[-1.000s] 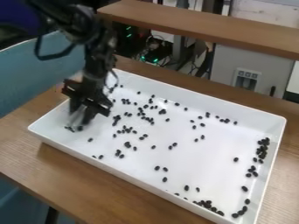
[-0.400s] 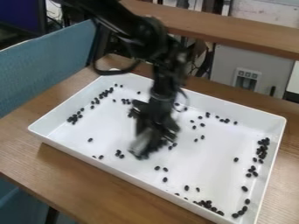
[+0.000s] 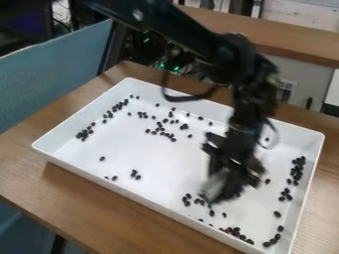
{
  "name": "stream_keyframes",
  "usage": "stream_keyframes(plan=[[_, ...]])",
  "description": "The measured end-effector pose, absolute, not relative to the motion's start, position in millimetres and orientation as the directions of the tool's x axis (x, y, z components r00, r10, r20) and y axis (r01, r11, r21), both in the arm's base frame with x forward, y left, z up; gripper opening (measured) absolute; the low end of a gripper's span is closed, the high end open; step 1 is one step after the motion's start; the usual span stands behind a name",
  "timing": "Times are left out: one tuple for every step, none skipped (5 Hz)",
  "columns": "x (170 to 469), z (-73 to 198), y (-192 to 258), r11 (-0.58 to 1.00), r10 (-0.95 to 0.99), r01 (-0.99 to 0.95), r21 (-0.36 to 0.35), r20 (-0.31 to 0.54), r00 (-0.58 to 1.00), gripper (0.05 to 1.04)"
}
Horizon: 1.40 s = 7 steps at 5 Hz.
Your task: Sweep into pile
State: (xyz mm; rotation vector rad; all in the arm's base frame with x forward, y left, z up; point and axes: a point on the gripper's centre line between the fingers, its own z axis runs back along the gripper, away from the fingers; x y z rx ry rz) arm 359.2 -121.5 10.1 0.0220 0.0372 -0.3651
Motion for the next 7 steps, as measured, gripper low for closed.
stream_keyframes(plan=[[353, 12, -147, 0.926, -0.376, 0.376, -0.015, -0.07, 0.924, 0.406], [349, 15, -138, 0.948, -0.319, 0.318, -0.024, -0.113, 0.941, 0.406], [352, 32, -95, 0.978, -0.207, 0.208, 0.004, -0.103, 0.973, 0.406], [359, 56, -38, 0.997, -0.02, 0.025, 0.067, -0.074, 0.997, 0.406], [359, 55, 1, 0.987, 0.102, -0.093, 0.134, -0.063, 0.993, 0.406], [361, 55, 53, 0.966, 0.199, -0.189, 0.174, -0.043, 0.979, 0.406], [374, 40, 99, 0.939, 0.296, -0.28, 0.199, -0.058, 0.953, 0.406]])
